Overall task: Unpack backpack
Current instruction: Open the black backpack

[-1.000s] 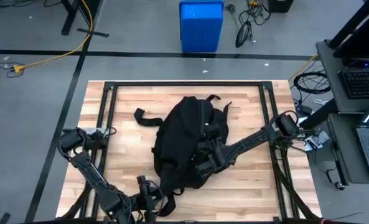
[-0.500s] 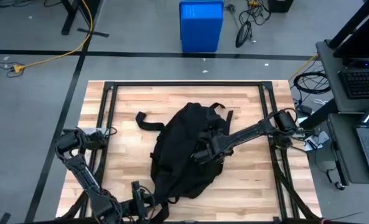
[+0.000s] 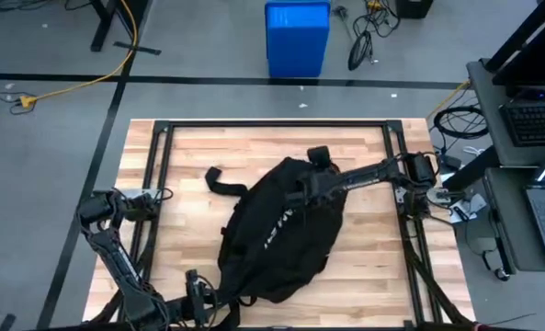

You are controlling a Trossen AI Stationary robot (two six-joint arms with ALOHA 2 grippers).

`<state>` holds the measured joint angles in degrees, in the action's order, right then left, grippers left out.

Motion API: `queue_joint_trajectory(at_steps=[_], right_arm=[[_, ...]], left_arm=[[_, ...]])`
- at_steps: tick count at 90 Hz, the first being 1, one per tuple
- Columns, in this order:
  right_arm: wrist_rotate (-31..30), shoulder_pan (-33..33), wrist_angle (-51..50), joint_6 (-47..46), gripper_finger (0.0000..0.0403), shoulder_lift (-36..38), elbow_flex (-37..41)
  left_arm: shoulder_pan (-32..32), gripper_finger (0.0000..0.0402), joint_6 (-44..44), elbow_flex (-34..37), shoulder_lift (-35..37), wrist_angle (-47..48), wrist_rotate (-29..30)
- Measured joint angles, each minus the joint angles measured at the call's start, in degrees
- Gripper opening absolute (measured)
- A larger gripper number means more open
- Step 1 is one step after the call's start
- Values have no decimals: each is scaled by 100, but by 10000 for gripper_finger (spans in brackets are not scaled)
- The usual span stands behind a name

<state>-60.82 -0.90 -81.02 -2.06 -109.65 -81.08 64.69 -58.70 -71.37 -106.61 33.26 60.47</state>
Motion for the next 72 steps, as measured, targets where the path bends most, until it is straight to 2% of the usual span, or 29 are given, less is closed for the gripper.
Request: queue_joint_trajectory(at_steps=[25, 54, 72], right_arm=[[1121, 825, 648, 878, 0, 70, -2], [1778, 1279, 774, 1258, 0, 70, -2], [1873, 1392, 764, 1464, 0, 73, -2]], left_arm=[[56, 129, -107, -2, 0, 80, -46], [110, 129, -290, -2, 0, 176, -54], [133, 129, -553, -4, 0, 362, -132]])
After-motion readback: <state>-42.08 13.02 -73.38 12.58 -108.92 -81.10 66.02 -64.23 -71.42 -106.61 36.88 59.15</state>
